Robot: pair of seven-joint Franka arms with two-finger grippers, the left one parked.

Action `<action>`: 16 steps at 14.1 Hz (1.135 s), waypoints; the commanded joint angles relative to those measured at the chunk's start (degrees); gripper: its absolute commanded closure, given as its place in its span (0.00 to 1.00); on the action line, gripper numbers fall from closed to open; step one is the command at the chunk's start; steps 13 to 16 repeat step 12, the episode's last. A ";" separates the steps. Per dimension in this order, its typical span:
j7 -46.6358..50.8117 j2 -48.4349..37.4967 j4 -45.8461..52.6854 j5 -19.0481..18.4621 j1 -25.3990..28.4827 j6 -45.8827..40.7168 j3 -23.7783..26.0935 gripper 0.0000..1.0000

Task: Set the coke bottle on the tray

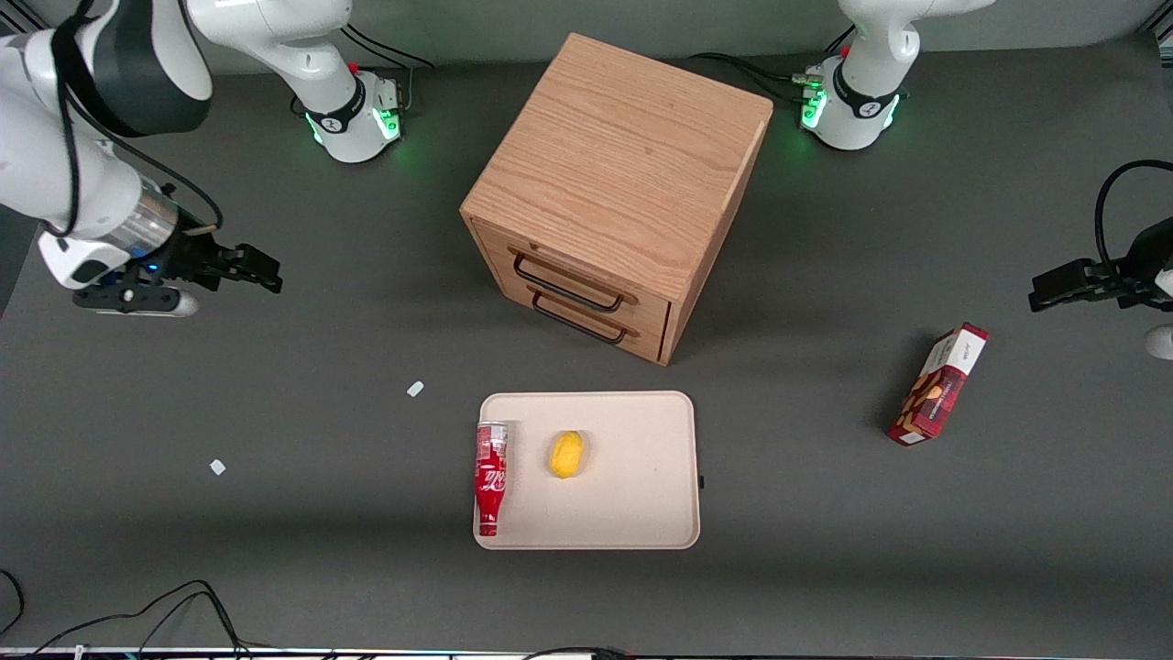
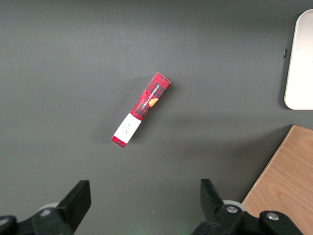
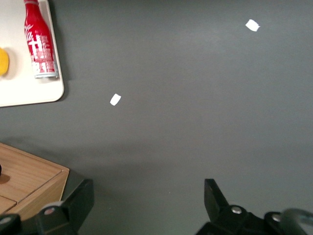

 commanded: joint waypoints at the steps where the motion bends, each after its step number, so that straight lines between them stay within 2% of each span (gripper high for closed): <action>1: -1.12 -0.78 2.12 0.42 1.42 -2.94 -2.00 0.00; 7: -3.76 0.89 9.25 0.24 0.54 -10.24 -1.91 0.00; 10: -3.76 1.25 9.43 -0.90 0.71 -10.78 -1.82 0.00; 16: -3.84 1.25 9.43 -0.90 0.54 -10.78 -1.82 0.00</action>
